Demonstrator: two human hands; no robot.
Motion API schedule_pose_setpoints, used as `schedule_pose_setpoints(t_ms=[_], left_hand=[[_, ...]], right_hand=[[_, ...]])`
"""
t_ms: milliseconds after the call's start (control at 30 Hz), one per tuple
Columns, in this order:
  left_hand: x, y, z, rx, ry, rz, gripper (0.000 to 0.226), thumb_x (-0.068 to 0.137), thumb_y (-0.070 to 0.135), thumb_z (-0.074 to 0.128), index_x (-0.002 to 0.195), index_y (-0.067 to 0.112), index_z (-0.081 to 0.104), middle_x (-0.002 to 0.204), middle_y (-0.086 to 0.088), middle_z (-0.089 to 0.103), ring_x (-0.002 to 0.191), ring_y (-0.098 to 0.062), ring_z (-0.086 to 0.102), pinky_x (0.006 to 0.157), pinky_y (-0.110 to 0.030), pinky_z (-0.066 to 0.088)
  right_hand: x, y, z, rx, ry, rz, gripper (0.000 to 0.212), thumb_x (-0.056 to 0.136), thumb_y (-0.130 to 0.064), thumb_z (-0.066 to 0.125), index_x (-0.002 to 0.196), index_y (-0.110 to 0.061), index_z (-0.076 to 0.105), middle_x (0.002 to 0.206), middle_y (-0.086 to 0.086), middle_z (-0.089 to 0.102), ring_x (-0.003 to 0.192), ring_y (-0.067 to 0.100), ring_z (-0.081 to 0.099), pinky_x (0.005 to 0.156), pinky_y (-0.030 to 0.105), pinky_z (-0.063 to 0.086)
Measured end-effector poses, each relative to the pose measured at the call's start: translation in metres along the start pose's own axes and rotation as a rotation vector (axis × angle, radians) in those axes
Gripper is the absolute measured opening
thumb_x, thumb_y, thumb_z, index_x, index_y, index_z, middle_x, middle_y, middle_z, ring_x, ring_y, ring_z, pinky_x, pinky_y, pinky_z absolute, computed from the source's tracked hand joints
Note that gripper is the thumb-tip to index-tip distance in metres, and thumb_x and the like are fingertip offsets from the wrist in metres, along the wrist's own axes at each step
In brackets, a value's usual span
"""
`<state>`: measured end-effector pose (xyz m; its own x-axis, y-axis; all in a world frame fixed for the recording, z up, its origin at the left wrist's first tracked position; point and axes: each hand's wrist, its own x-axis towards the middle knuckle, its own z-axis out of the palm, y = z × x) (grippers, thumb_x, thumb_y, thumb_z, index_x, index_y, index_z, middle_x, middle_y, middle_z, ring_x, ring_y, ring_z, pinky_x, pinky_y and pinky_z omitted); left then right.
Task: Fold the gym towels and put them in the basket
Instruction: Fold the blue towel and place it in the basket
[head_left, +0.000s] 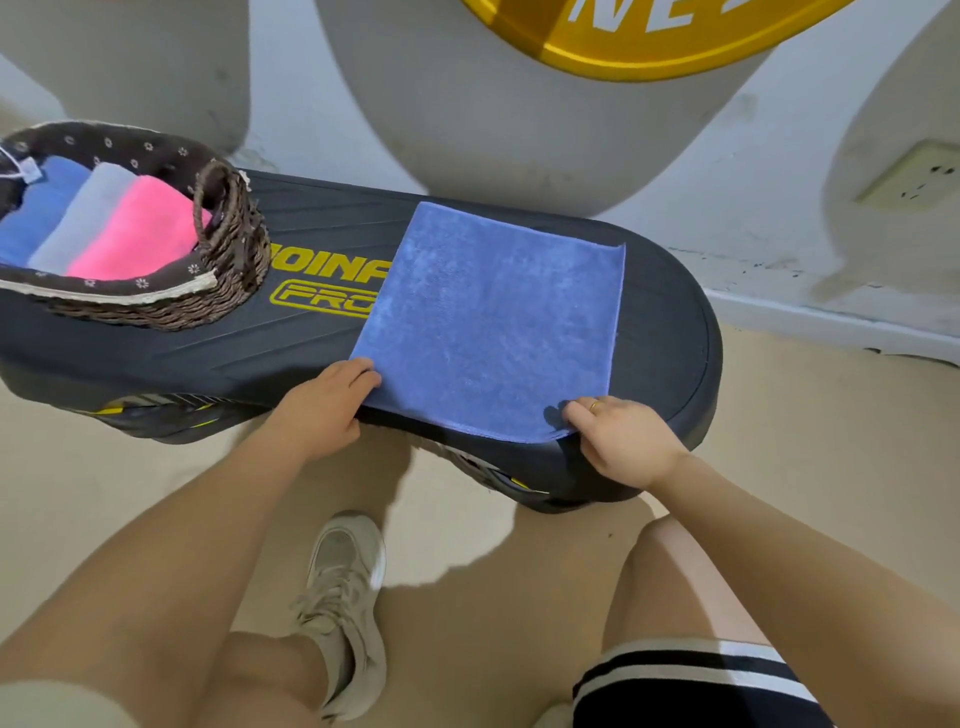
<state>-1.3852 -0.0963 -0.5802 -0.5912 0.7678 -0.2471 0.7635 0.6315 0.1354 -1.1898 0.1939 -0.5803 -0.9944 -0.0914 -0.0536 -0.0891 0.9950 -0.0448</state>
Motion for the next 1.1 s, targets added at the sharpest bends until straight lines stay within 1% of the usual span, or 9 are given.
schedule_pose_setpoints(t_ms=[133,233,333,467,533,633,800,933,1100], left_hand=[[0.001,0.007,-0.004,-0.075,0.020,-0.111,0.036,0.082,0.019,0.056,0.117,0.012,0.050,0.131,0.000,0.044,0.120,-0.019,0.043,0.080,-0.036,0.046],[0.004,0.012,-0.003,-0.116,0.047,-0.153,0.031,0.083,0.028,0.060,0.107,0.011,0.051,0.122,-0.001,0.047,0.113,-0.020,0.046,0.078,-0.037,0.046],[0.012,0.014,-0.005,-0.132,0.047,-0.200,0.021,0.088,0.023,0.056,0.104,0.010,0.053,0.115,-0.004,0.049,0.109,-0.023,0.047,0.078,-0.038,0.045],[0.024,0.009,-0.005,-0.236,0.122,-0.254,0.014,0.092,0.007,0.044,0.095,0.005,0.058,0.106,-0.013,0.055,0.103,-0.031,0.049,0.079,-0.041,0.043],[0.029,0.006,-0.008,-0.359,0.174,-0.289,0.016,0.092,0.007,0.045,0.095,0.003,0.060,0.101,-0.016,0.060,0.098,-0.033,0.053,0.078,-0.035,0.040],[0.031,0.005,-0.028,-0.581,0.232,-0.340,0.015,0.089,0.009,0.051,0.094,0.007,0.065,0.091,-0.009,0.063,0.086,-0.024,0.053,0.070,-0.027,0.034],[0.025,-0.005,-0.061,-0.867,0.234,-0.263,0.016,0.087,0.013,0.059,0.074,0.020,0.063,0.067,0.009,0.060,0.063,-0.006,0.049,0.065,-0.020,0.039],[0.024,-0.002,-0.070,-0.792,0.016,-0.230,0.014,0.080,0.026,0.056,0.068,0.023,0.062,0.076,0.010,0.061,0.074,-0.010,0.051,0.069,-0.023,0.039],[0.054,0.003,-0.072,-0.796,0.278,-0.277,0.009,0.090,0.018,0.055,0.086,0.015,0.063,0.088,0.001,0.061,0.085,-0.013,0.053,0.072,-0.026,0.040]], right_hand=[[0.008,-0.003,-0.013,0.215,-0.104,0.276,0.015,0.090,-0.017,0.046,0.102,-0.010,0.052,0.081,0.008,0.062,0.074,0.030,0.058,0.064,0.037,0.045],[0.011,0.004,-0.018,0.666,0.022,0.579,0.007,0.094,-0.015,0.046,0.095,-0.011,0.051,0.071,0.001,0.056,0.061,0.018,0.050,0.060,0.030,0.041],[0.013,0.008,-0.019,0.914,0.098,0.749,0.005,0.096,-0.017,0.045,0.094,-0.013,0.048,0.082,0.007,0.060,0.061,0.019,0.057,0.062,0.032,0.050],[0.015,0.011,-0.022,1.094,0.127,0.747,0.010,0.091,-0.014,0.056,0.101,-0.013,0.054,0.100,0.006,0.065,0.087,0.017,0.064,0.075,0.022,0.056],[0.016,0.016,-0.025,1.052,0.110,0.723,0.012,0.085,-0.010,0.064,0.096,-0.012,0.059,0.093,0.010,0.068,0.083,0.016,0.062,0.081,0.027,0.050],[0.016,0.024,-0.032,1.046,0.133,0.747,0.010,0.086,-0.009,0.061,0.085,0.001,0.062,0.081,0.023,0.064,0.068,0.015,0.051,0.065,0.023,0.042],[0.014,0.033,-0.045,1.251,0.014,0.703,0.006,0.088,-0.003,0.055,0.085,0.000,0.059,0.075,0.013,0.056,0.070,0.023,0.047,0.069,0.031,0.039],[0.010,0.041,-0.052,1.328,-0.119,0.708,0.020,0.090,-0.002,0.050,0.074,-0.007,0.062,0.063,-0.001,0.064,0.059,0.015,0.057,0.058,0.020,0.047],[0.021,0.050,-0.042,1.264,0.064,0.800,0.023,0.095,-0.012,0.047,0.089,0.007,0.059,0.076,0.012,0.062,0.069,0.023,0.053,0.065,0.029,0.043]])
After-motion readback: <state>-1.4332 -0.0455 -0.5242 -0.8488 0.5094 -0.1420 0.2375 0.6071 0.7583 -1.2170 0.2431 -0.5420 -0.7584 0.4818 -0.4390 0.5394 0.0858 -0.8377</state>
